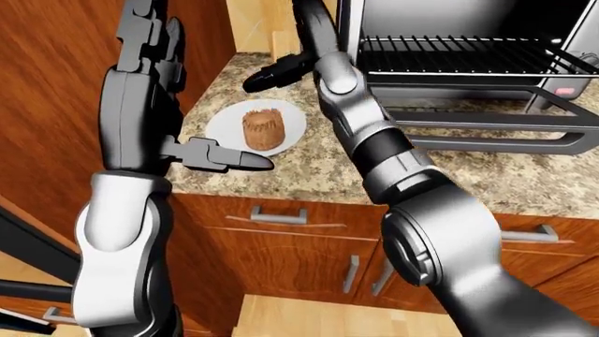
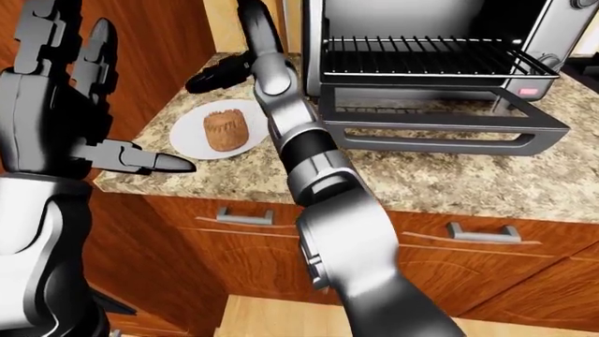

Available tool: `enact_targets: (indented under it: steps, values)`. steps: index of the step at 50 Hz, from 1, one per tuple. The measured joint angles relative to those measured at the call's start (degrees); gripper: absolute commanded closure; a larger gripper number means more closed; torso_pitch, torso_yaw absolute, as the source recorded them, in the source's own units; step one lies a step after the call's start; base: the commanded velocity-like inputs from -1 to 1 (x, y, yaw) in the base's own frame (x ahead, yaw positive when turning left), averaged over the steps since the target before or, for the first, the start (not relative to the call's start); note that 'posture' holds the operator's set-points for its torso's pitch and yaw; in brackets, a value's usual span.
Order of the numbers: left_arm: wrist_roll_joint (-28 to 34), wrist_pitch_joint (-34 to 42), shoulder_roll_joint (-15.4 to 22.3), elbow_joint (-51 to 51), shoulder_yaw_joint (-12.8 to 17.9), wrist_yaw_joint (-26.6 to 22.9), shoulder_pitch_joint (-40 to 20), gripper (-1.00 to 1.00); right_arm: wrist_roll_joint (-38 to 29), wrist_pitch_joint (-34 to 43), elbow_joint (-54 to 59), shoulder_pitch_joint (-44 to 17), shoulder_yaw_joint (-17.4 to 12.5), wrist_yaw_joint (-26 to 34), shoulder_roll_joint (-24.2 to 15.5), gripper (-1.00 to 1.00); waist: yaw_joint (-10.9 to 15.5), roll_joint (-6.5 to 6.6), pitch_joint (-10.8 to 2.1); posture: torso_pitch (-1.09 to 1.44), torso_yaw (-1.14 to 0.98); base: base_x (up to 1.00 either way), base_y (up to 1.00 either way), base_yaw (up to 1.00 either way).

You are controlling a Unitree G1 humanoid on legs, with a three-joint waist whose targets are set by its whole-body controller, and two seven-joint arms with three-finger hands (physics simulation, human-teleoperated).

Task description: Pick the scone from the rack and place it on the plate on the counter.

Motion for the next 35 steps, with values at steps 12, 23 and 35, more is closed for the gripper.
enact_targets:
  steps: [12, 23, 35]
  values:
    - [0.04, 0.38, 0.24, 0.23, 0.22, -0.03, -0.14, -1.00, 6.26, 18.10, -29.68, 4.19, 2.53, 3.55, -3.78, -1.00, 0.32, -0.54, 0.37, 0.00, 0.18, 0.00, 0.00, 0.00]
    - [0.20, 1.23, 0.38, -0.47, 0.29, -0.17, -0.53, -1.00, 7.30, 42.99, -64.07, 12.75, 3.19, 6.36, -7.17, -1.00, 0.72, -0.74, 1.01, 0.00, 0.18, 0.00, 0.00, 0.00]
    - [-0.31, 1.40, 0.60, -1.25, 0.84, 0.04, -0.18, -1.00, 9.46, 67.96, -96.12, 16.34, 0.01, 7.54, -13.34, -1.00, 1.21, -0.96, 1.13, 0.00, 0.18, 0.00, 0.00, 0.00]
